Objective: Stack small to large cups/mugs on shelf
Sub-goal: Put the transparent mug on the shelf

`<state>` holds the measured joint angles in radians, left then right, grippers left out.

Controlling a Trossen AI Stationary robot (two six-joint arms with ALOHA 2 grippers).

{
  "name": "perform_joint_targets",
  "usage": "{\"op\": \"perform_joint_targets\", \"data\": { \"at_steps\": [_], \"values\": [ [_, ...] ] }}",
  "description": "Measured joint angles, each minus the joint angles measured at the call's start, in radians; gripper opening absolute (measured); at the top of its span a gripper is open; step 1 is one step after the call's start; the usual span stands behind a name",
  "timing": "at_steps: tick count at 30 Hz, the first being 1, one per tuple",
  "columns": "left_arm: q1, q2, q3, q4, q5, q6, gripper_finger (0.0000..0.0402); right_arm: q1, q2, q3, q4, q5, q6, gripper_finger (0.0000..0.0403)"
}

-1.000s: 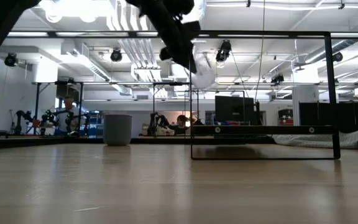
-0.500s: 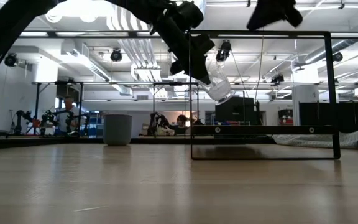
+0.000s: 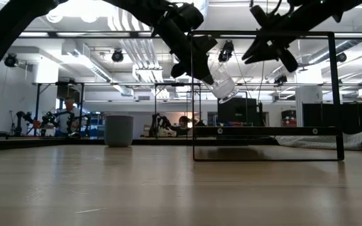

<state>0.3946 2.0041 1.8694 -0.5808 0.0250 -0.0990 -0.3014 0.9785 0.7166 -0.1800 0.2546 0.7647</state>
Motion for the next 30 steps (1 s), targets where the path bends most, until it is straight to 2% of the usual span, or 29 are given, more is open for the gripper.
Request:
{"op": "perform_joint_targets", "data": {
  "at_steps": [22, 30],
  "values": [
    [0.001, 0.004, -0.042, 0.024, -0.005, -0.060, 0.0000, -0.046, 0.160, -0.035, 0.070, 0.038, 0.010, 0.0054],
    [0.001, 0.041, -0.042, 0.015, -0.006, -0.133, 0.0000, -0.058, 0.203, -0.035, 0.124, 0.034, 0.013, 0.0054]
  ]
}}
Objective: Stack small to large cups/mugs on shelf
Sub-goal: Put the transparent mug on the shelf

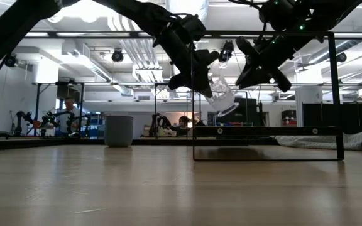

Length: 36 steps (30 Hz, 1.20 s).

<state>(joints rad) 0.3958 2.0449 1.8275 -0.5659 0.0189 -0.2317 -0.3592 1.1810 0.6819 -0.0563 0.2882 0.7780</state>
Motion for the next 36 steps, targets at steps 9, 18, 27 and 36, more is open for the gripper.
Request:
{"op": "perform_joint_targets", "data": {
  "at_steps": [9, 18, 27, 36],
  "values": [
    [0.003, 0.016, 0.001, 0.001, -0.023, -0.025, 0.0000, -0.002, 0.045, 0.000, 0.015, -0.022, 0.015, 0.0054],
    [0.003, 0.017, 0.001, 0.005, -0.032, -0.025, 0.0000, -0.002, 0.139, 0.000, 0.026, -0.054, 0.034, 0.0054],
    [0.007, 0.017, -0.002, 0.001, -0.042, -0.024, 0.0000, -0.004, 0.157, 0.000, 0.084, -0.036, 0.034, 0.0054],
    [0.017, 0.017, -0.002, 0.007, -0.043, -0.024, 0.0000, -0.015, 0.163, 0.000, 0.078, -0.033, 0.034, 0.0054]
  ]
}}
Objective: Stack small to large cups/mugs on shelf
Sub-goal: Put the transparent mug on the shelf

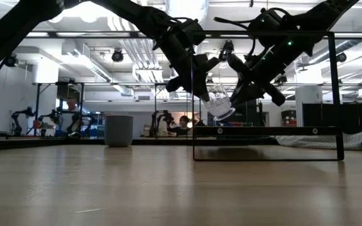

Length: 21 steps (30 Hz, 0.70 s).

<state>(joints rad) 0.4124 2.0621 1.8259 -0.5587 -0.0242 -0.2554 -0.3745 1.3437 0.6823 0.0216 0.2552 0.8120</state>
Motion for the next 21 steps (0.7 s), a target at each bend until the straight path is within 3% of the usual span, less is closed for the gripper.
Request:
{"op": "perform_joint_targets", "data": {
  "at_steps": [21],
  "values": [
    [0.007, 0.000, -0.027, 0.003, 0.006, 0.001, 0.0000, -0.018, 0.001, 0.000, -0.016, 0.004, 0.000, 0.0054]
  ]
}}
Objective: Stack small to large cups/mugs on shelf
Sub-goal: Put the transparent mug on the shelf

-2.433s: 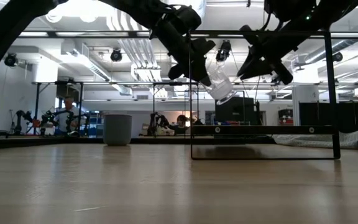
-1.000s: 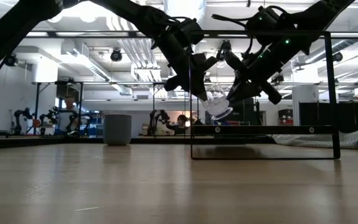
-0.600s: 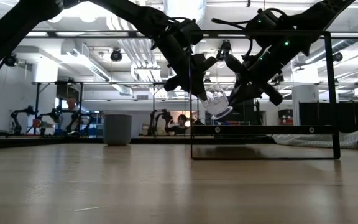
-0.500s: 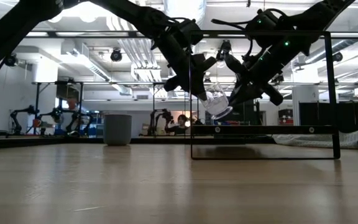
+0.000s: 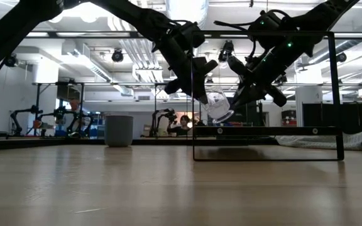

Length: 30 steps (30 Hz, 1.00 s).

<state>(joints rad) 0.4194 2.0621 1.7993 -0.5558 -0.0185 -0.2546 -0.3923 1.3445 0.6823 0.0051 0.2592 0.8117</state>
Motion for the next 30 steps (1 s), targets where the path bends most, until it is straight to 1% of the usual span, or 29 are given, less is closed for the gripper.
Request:
{"op": "perform_joint_targets", "data": {
  "at_steps": [6, 30],
  "values": [
    [0.000, 0.000, -0.044, 0.036, 0.000, 0.000, 0.0000, 0.000, 0.000, 0.000, 0.000, 0.000, 0.000, 0.0054],
    [0.002, 0.000, -0.056, 0.081, 0.000, -0.001, 0.0000, -0.008, 0.000, 0.000, 0.000, 0.003, -0.008, 0.0054]
  ]
}}
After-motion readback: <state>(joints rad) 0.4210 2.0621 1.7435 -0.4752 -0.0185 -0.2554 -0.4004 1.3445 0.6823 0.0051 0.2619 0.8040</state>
